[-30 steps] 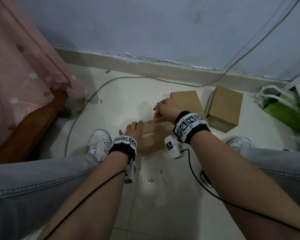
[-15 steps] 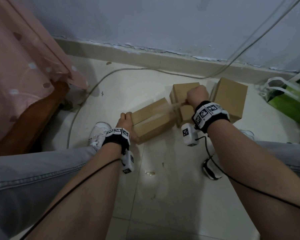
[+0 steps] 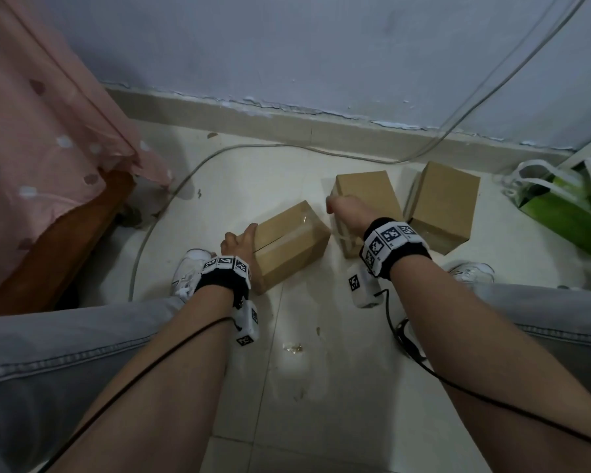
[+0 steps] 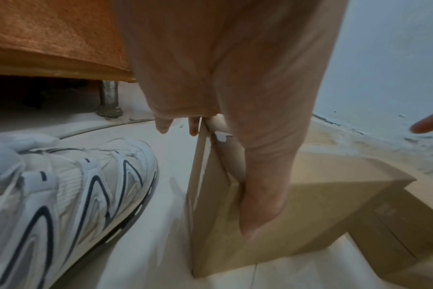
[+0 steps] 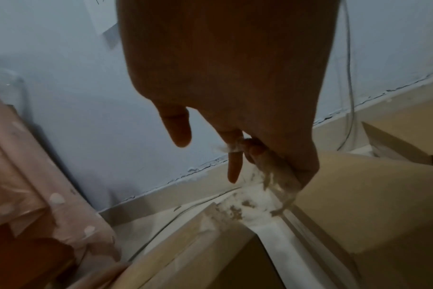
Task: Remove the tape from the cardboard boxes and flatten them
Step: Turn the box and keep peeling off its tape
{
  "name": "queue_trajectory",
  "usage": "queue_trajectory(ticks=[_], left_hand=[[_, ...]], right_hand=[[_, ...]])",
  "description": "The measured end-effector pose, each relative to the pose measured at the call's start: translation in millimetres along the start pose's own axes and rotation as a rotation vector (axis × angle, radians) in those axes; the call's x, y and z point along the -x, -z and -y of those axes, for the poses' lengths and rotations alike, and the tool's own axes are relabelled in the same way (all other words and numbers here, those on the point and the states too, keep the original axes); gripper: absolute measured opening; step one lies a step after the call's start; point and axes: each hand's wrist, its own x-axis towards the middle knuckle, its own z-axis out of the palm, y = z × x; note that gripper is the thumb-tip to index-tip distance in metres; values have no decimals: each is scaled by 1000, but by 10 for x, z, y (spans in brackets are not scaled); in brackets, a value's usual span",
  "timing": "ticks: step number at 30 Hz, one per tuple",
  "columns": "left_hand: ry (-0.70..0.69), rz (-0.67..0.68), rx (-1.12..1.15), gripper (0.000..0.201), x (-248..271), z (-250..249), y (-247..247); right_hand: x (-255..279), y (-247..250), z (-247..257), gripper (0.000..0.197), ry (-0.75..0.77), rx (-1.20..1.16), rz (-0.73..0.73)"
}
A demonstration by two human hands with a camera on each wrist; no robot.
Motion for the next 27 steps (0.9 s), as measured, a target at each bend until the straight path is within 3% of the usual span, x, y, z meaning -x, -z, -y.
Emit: queue_trajectory(ticks=[5,11,15,21,27], left_hand=[[-2,-35,-28,125,-12,-31,-50],[-10,-122,-68,112,-2,-137,-84],[-78,-80,-76,110,-74,-248,-49],[-147,-21,-118,125,-156,-378,-62],[-163,-3,-115,120,-156,-389,-30]], right_hand=[[-93,-161,4,74,125,481,35],[-226,-338,-53,81,83,593,-41],[-285,-413,-38,67,152,647,-76],[-356,-450,19,26,184,527,-64],[-390,-393,48,16,137,526,-37]])
